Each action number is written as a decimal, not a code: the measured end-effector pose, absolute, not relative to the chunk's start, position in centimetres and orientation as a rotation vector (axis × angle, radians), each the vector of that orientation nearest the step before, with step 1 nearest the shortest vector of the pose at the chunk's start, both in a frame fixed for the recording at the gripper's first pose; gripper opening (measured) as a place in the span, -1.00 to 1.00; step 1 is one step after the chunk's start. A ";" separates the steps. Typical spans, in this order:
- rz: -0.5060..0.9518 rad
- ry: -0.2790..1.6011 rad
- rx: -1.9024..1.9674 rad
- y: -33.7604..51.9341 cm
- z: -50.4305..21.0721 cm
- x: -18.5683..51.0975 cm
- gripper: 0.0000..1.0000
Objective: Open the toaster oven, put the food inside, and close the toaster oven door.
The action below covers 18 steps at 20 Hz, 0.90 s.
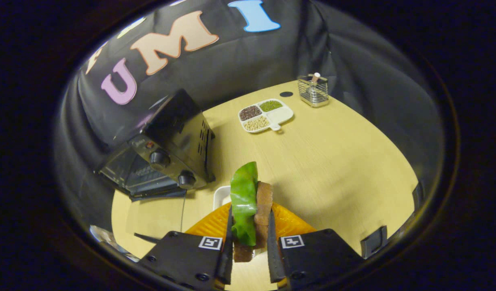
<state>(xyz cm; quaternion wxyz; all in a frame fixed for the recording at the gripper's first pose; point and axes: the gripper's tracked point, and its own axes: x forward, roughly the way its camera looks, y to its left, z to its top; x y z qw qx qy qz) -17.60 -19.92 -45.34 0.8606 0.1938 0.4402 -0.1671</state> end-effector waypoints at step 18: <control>-0.232 0.848 0.637 -11.1 -37.8 -14.4 -0.24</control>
